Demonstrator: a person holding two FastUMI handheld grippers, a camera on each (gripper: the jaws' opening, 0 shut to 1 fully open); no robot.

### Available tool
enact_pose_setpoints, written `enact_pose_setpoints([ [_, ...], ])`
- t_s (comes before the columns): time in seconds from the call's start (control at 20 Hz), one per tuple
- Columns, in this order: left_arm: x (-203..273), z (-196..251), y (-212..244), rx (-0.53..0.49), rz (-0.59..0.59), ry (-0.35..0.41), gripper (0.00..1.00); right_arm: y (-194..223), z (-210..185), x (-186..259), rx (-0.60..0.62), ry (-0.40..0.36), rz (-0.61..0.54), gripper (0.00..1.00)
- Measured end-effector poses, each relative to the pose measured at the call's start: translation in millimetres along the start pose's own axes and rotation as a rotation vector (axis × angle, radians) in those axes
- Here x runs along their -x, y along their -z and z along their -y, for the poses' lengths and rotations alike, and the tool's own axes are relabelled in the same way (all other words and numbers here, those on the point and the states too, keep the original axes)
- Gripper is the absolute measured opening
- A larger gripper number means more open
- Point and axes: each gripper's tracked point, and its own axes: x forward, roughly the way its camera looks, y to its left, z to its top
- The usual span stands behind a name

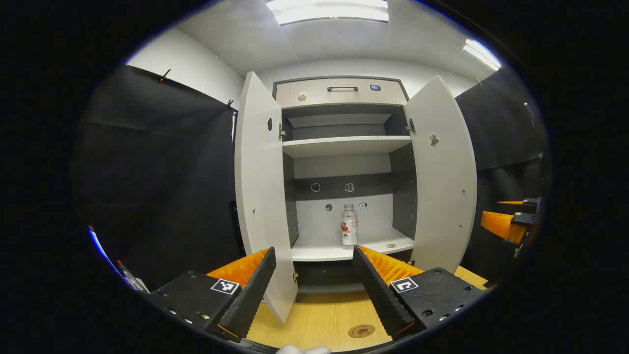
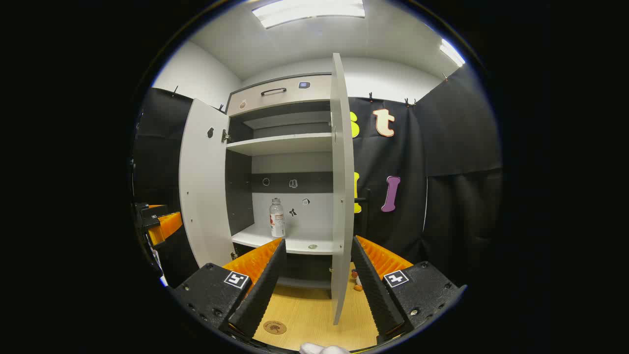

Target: Grasp the bottle in the cabinet with the left hand and place it on the coaster, then close the right door with the right hand and the left door with the left hand.

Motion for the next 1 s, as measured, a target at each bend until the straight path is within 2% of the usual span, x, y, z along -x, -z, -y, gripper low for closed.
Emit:
enact_pose_setpoints([
  [0.7, -10.6, 5.0, 0.8, -0.007, -0.005, 0.009, 0.96, -2.5, 1.1, -6.8, 0.002, -0.005, 0.004, 0.82],
  [1.0, -30.8, 9.6, 4.4, -0.008, -0.012, 0.020, 0.96, -1.6, 1.4, -13.1, 0.006, -0.011, 0.002, 0.82],
])
